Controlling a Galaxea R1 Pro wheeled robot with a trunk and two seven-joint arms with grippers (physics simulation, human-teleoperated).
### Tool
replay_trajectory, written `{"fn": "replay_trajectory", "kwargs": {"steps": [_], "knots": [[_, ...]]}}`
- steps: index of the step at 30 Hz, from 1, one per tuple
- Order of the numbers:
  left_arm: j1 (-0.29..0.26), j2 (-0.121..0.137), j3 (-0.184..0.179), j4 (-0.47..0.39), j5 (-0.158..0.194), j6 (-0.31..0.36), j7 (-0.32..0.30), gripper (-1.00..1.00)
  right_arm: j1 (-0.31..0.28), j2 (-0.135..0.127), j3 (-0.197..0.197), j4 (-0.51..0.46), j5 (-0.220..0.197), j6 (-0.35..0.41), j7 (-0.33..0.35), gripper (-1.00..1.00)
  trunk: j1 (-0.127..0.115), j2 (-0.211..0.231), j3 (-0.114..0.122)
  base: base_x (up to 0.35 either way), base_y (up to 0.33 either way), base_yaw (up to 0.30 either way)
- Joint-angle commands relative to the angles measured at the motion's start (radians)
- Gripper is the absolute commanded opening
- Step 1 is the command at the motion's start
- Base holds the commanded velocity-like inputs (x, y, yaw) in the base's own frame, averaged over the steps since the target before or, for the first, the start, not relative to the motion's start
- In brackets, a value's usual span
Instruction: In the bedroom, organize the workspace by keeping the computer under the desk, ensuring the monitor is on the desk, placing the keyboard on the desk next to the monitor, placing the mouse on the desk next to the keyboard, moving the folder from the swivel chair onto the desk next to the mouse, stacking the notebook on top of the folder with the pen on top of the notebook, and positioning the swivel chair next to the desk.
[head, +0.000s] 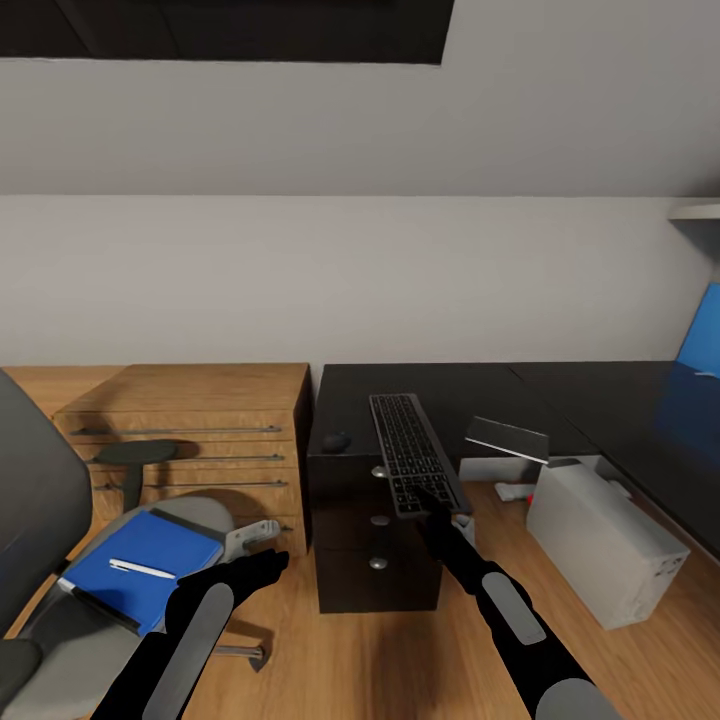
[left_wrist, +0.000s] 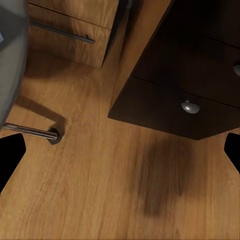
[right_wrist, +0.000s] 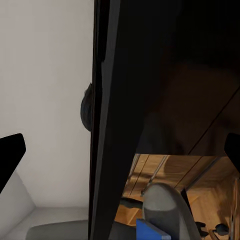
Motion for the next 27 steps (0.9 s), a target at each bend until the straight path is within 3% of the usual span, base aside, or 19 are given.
{"fn": "replay_trajectory", "kwargs": {"steps": [1, 12, 13, 21, 27], "knots": [[-0.001, 0.001, -0.002, -0.001, 0.01, 0.001, 0.01, 1.0, -0.001, 0.0, 0.0, 0.0, -0.008, 0.004, 0.001, 1.0, 0.0, 0.0, -0.001, 0.017, 0.011, 0.0], [-0.001, 0.001, -0.002, -0.001, 0.011, 0.001, 0.01, 1.0, -0.001, 0.0, 0.0, 0.0, -0.007, 0.004, 0.0, 1.0, 0.0, 0.0, -0.001, 0.005, 0.003, 0.0], [-0.001, 0.001, -0.002, -0.001, 0.011, 0.001, 0.01, 1.0, -0.001, 0.0, 0.0, 0.0, -0.007, 0.004, 0.0, -1.0, 0.0, 0.0, -0.001, 0.0, 0.0, 0.0], [-0.001, 0.0, -0.005, 0.0, 0.011, 0.002, 0.01, 1.0, -0.001, 0.0, 0.0, -0.001, -0.006, 0.004, -0.001, -1.0, 0.0, 0.0, -0.001, 0.0, 0.0, 0.0], [-0.001, 0.0, -0.027, 0.003, 0.011, 0.002, 0.01, 1.0, -0.001, 0.0, -0.001, -0.004, -0.006, 0.004, 0.0, -1.0, -0.023, 0.042, 0.018, 0.0, 0.0, 0.0]]}}
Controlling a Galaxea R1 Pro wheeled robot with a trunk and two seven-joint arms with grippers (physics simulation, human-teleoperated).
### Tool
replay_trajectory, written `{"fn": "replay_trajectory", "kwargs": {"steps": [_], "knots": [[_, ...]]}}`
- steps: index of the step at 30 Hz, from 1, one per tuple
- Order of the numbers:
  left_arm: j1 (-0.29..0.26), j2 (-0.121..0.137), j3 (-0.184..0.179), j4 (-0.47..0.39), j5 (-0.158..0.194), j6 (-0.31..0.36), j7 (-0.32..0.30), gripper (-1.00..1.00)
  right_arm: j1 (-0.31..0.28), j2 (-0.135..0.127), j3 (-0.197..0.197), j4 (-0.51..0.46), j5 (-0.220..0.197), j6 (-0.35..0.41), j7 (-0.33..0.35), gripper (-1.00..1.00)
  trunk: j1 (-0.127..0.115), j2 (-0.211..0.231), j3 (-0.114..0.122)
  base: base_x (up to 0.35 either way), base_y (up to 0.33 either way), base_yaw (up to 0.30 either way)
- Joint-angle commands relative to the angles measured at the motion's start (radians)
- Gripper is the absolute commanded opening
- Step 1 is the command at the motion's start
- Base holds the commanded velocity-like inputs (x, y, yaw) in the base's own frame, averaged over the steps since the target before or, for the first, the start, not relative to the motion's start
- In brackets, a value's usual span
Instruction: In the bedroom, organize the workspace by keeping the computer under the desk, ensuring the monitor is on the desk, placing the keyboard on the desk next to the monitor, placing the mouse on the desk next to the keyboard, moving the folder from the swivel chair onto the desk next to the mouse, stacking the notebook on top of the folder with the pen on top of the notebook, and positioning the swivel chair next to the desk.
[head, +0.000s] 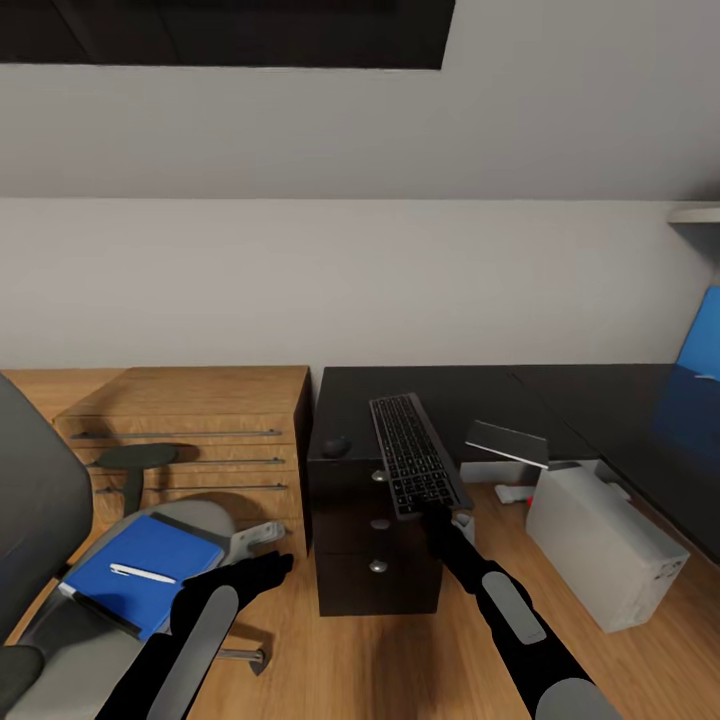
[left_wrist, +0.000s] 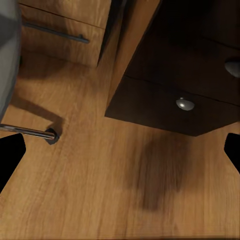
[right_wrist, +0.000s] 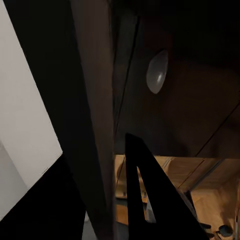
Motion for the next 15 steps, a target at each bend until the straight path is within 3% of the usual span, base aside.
{"fn": "replay_trajectory", "kwargs": {"steps": [1, 9, 15], "knots": [[-0.001, 0.001, -0.003, 0.0, 0.01, 0.0, 0.01, 1.0, 0.0, 0.0, -0.001, 0.001, -0.006, 0.004, 0.0, -1.0, -0.004, 0.007, 0.002, 0.0, 0.0, 0.0], [-0.001, 0.001, -0.007, 0.009, 0.009, -0.001, 0.01, 1.0, 0.0, 0.0, -0.001, -0.006, -0.006, 0.003, 0.001, -1.0, -0.035, 0.063, 0.027, 0.0, 0.0, 0.0], [-0.001, 0.001, -0.007, 0.013, 0.006, -0.002, 0.012, 1.0, 0.001, -0.001, -0.002, -0.066, -0.008, 0.004, 0.002, -1.0, -0.058, 0.105, 0.046, 0.0, 0.0, 0.0]]}}
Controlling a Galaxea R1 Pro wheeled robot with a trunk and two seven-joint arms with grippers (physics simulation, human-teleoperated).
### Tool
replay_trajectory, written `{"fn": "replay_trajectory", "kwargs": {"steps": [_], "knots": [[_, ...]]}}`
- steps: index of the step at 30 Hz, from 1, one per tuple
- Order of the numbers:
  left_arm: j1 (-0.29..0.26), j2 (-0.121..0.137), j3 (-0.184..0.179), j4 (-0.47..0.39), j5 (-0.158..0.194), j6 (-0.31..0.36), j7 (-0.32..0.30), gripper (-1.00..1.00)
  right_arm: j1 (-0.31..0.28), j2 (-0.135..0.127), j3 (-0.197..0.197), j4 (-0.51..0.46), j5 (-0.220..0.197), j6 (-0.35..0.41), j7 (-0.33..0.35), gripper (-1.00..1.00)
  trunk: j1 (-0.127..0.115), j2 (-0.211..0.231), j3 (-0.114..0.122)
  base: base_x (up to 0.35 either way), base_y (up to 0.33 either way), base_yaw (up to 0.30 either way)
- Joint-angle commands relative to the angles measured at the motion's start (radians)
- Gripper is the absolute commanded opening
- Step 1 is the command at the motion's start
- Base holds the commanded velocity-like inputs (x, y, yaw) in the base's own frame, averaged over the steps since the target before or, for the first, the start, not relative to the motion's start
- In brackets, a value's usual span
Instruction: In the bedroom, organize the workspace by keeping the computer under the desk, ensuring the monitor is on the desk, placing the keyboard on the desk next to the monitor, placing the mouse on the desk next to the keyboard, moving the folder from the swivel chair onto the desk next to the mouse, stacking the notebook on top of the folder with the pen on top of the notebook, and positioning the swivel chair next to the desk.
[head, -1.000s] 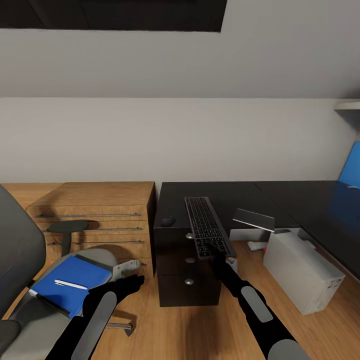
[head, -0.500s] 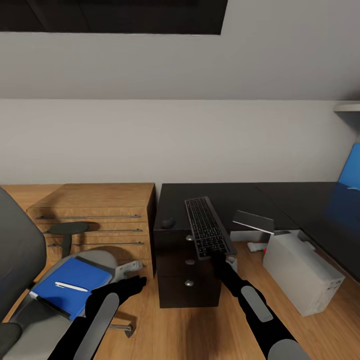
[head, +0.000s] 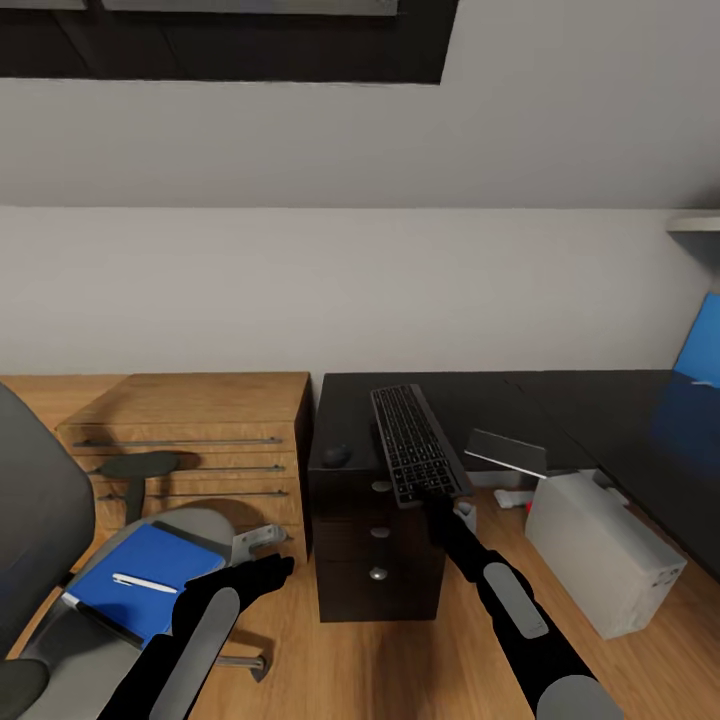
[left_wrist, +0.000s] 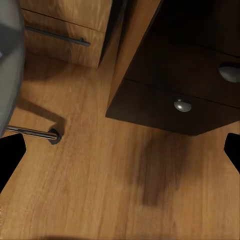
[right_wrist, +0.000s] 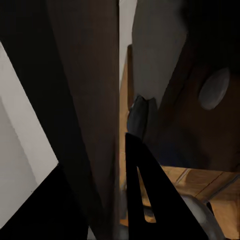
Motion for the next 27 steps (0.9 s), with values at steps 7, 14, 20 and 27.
{"fn": "replay_trajectory", "kwargs": {"steps": [7, 14, 20, 27], "knots": [[-0.001, 0.0, -0.004, 0.026, 0.008, -0.004, 0.013, 1.0, 0.021, -0.002, 0.0, -0.092, -0.009, 0.006, -0.001, -1.0, -0.027, 0.049, 0.021, 0.0, 0.0, 0.0], [-0.001, -0.004, -0.017, 0.033, 0.006, -0.006, 0.016, 1.0, 0.112, -0.005, 0.0, -0.309, -0.006, 0.009, -0.069, -1.0, -0.054, 0.098, 0.043, 0.0, 0.0, 0.0], [-0.001, -0.001, -0.044, 0.035, 0.006, -0.008, 0.018, 1.0, 0.171, -0.005, 0.0, -0.445, -0.006, 0.006, -0.111, -1.0, -0.077, 0.14, 0.062, 0.0, 0.0, 0.0], [-0.001, -0.004, -0.061, 0.074, 0.005, -0.009, 0.018, 1.0, 0.223, -0.004, 0.0, -0.554, -0.011, 0.008, -0.225, -1.0, -0.104, 0.189, 0.084, 0.0, 0.0, 0.0]]}}
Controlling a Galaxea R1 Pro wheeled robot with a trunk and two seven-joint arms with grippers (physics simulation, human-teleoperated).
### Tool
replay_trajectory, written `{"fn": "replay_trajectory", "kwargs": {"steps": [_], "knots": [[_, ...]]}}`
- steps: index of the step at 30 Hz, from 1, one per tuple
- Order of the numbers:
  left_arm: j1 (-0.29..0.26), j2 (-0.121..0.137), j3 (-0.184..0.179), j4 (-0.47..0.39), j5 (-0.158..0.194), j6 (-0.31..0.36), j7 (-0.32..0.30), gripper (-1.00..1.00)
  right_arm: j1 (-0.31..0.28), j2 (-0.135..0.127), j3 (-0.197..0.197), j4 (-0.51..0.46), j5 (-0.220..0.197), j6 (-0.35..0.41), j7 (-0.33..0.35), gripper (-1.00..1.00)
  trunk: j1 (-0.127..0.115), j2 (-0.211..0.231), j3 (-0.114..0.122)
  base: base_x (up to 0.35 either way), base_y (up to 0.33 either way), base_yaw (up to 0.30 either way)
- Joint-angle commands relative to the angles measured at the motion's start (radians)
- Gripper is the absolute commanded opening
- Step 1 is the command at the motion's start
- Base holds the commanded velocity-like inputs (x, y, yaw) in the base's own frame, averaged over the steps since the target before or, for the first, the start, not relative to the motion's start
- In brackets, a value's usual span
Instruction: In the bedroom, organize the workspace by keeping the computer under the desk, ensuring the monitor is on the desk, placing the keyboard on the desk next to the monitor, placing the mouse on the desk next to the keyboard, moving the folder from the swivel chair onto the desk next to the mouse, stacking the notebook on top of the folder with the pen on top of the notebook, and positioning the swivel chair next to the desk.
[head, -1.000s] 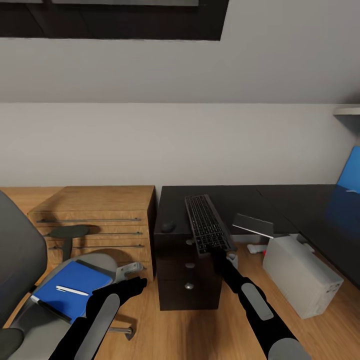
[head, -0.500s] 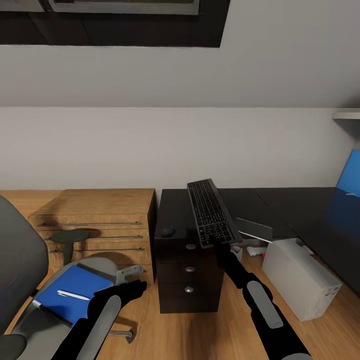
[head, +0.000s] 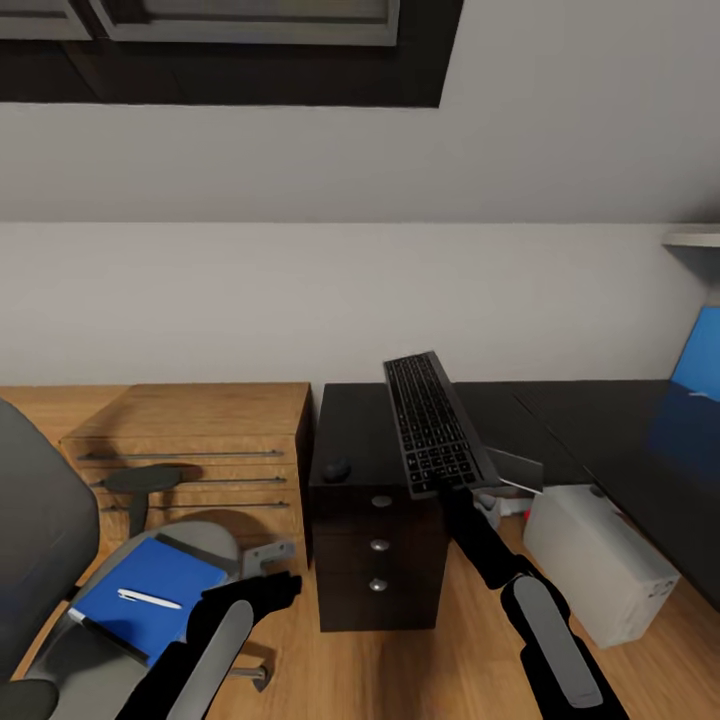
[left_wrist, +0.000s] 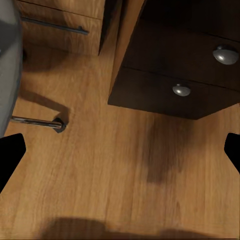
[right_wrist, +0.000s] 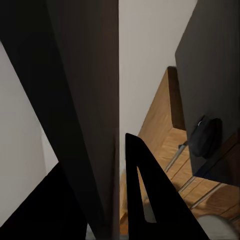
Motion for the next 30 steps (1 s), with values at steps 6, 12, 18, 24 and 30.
{"fn": "replay_trajectory", "kwargs": {"steps": [6, 12, 18, 24, 30], "knots": [[-0.001, 0.004, -0.023, 0.008, 0.006, 0.0, 0.011, 1.0, 0.008, 0.001, -0.001, -0.022, -0.01, 0.008, -0.063, -1.0, -0.023, 0.042, 0.018, -0.114, 0.0, 0.0], [-0.001, 0.005, -0.026, 0.012, 0.007, 0.0, 0.01, 1.0, 0.009, 0.0, -0.001, -0.022, -0.015, 0.01, -0.066, -1.0, -0.027, 0.049, 0.021, -0.254, 0.0, 0.0], [-0.001, 0.007, -0.025, 0.016, 0.009, -0.001, 0.011, 1.0, 0.01, 0.002, -0.002, -0.019, -0.028, 0.007, -0.066, -1.0, -0.027, 0.049, 0.021, -0.024, -0.003, 0.0], [-0.001, 0.007, -0.025, 0.031, 0.009, -0.002, 0.011, 1.0, 0.01, 0.002, -0.002, -0.019, -0.033, 0.01, -0.067, -1.0, -0.027, 0.049, 0.021, -0.12, -0.2, 0.0], [-0.001, 0.007, -0.025, 0.032, 0.01, -0.001, 0.011, 1.0, 0.01, 0.002, -0.002, -0.019, -0.033, 0.009, -0.068, -1.0, -0.027, 0.049, 0.021, -0.287, -0.152, 0.0]]}}
